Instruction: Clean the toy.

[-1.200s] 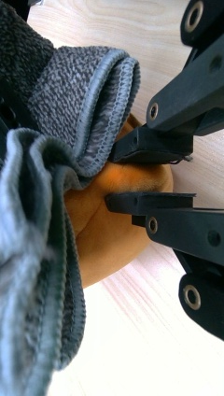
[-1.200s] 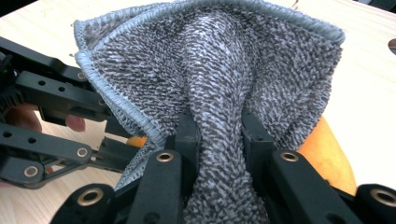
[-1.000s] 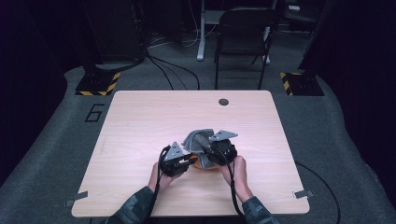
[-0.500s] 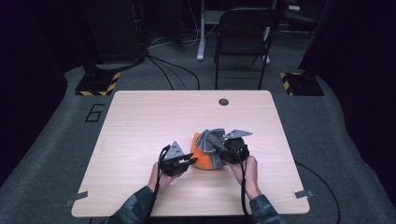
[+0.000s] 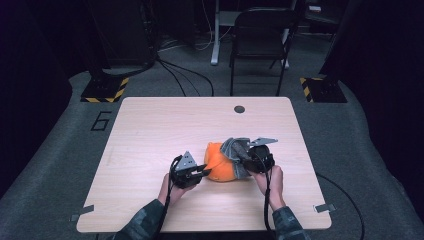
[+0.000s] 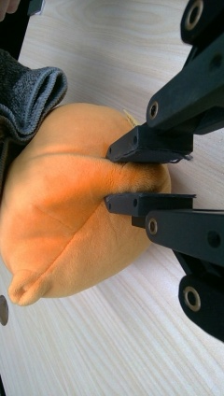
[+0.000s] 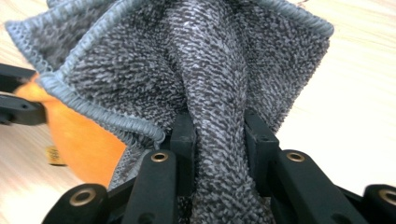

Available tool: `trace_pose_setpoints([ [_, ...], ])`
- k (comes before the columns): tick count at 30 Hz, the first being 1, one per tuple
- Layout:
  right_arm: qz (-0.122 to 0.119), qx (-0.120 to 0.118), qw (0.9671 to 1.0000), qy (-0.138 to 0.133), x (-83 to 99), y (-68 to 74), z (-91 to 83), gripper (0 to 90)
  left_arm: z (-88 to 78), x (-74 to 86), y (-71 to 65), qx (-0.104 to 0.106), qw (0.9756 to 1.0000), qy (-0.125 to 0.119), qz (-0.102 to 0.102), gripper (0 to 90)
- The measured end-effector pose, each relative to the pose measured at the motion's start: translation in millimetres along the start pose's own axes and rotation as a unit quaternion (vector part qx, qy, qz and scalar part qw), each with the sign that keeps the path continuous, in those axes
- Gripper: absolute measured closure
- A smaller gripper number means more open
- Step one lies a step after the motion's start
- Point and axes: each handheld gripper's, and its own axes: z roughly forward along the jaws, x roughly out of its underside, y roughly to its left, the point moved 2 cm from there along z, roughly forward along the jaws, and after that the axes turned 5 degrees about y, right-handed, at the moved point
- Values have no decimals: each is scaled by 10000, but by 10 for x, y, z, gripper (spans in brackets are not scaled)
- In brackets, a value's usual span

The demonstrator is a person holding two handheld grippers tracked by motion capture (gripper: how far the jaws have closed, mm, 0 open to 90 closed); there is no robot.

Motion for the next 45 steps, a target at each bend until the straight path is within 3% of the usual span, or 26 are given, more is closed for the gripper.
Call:
trace_pose_setpoints([
  [3, 8, 98, 9999, 55, 21, -46, 10, 700, -1, -3, 0, 7, 10000, 3, 16, 758],
  [7, 94, 57, 9999, 118, 48, -107, 37, 700, 5, -5, 0, 9, 10000, -18, 18, 757],
  [14, 174, 275, 9990, 322, 107, -213, 102, 703, 5, -2, 3, 17, 10000, -11, -3, 756],
  [17, 282, 375, 9975, 522, 158, -266, 178, 704, 7, 3, 12, 22, 10000, -13, -41, 757],
  [22, 209, 532, 9924, 1091, 285, -341, 391, 716, 0, 12, 30, 11, 10000, -30, -84, 754],
  [27, 302, 547, 9941, 881, 239, -371, 275, 721, -1, 8, 23, 1, 10000, -54, -59, 751],
  [32, 482, 305, 9981, 232, 83, -346, -2, 723, -5, 2, 16, -53, 10000, -44, 6, 749],
  [34, 426, 296, 9986, 29, 14, -279, -100, 724, -8, 0, 24, -51, 10000, -41, 17, 748],
  [39, 237, -81, 9990, -372, -142, -56, -261, 725, -1, -2, 12, -70, 9999, -85, -13, 748],
  [45, 157, -710, 9947, -731, -285, 261, -330, 724, -2, -29, -20, -94, 9998, -118, 91, 744],
])
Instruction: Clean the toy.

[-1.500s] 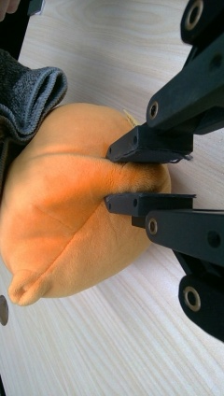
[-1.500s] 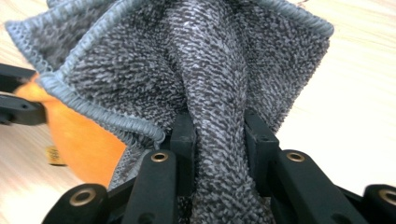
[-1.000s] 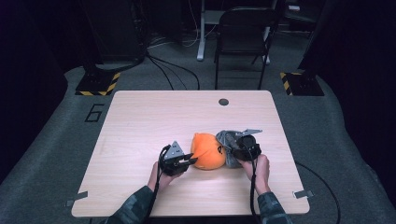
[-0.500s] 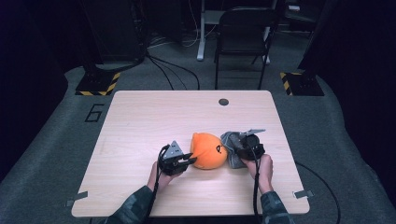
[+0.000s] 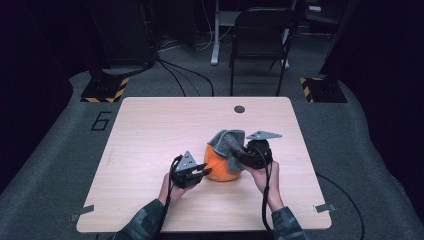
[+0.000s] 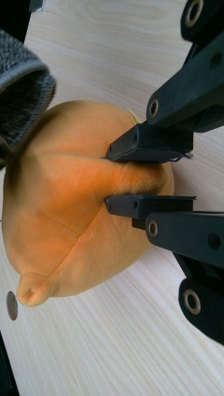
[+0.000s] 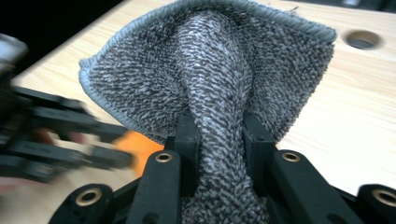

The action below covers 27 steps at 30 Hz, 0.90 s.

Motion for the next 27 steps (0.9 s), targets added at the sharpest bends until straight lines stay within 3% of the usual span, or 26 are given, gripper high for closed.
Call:
trace_pose_setpoints([
  [5, -57, -214, 9998, -25, -21, 162, 137, 718, 3, -13, -17, -14, 10000, -27, 7, 740],
  [7, -109, -426, 9990, 2, -15, 200, 215, 715, 4, -12, -16, -10, 10000, -30, -9, 740],
  [12, -330, -117, 9992, 211, 36, 217, 357, 711, 12, -10, -24, -20, 10000, -13, 16, 741],
  [18, -382, -157, 9985, 351, 111, 104, 394, 695, 14, -4, -26, 31, 10000, 18, 21, 731],
  [27, -477, 46, 9980, 410, 151, 41, 332, 677, 12, 6, -34, 13, 10000, 0, 38, 728],
])
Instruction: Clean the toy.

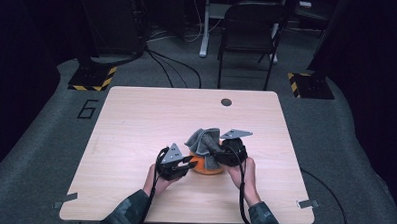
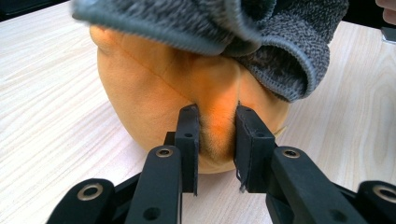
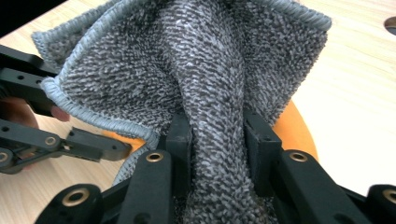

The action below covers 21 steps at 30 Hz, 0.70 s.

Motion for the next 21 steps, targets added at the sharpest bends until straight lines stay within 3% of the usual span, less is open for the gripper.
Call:
trace_pose_setpoints([
  [4, -52, 212, 9997, 82, 13, -45, -25, 684, 0, 3, 10, 8, 10000, -7, -19, 728],
  [13, 119, 479, 9985, 242, 96, -247, -70, 693, -3, 5, 18, 14, 10000, -2, 9, 729],
  [18, 364, 686, 9962, 403, 173, -392, -71, 700, -1, 8, 20, 23, 10000, 9, -17, 729],
  [21, 570, 666, 9950, 474, 233, -493, -50, 703, 1, 9, 16, 36, 10000, 4, -37, 729],
])
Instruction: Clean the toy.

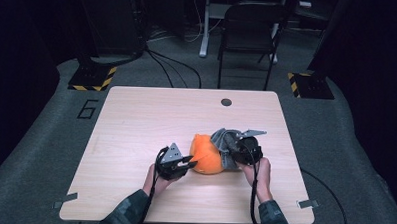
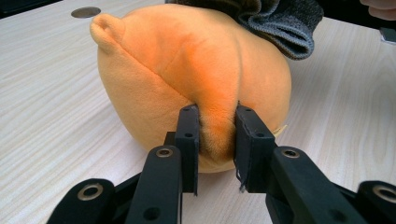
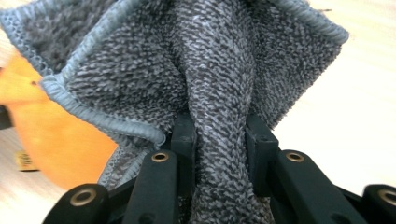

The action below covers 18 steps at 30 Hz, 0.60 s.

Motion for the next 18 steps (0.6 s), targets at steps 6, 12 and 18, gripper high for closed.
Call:
trace_pose_setpoints([
  [6, 133, 205, 9993, 289, 93, -147, 107, 715, 2, 5, 0, 15, 10000, 26, -3, 729],
  [12, 397, 26, 9977, 557, 198, -273, 258, 720, -1, 10, 6, 3, 10000, 39, 12, 730],
  [18, 295, 176, 9961, 810, 244, -236, 383, 731, -1, 12, 8, -2, 10000, 36, 5, 729],
])
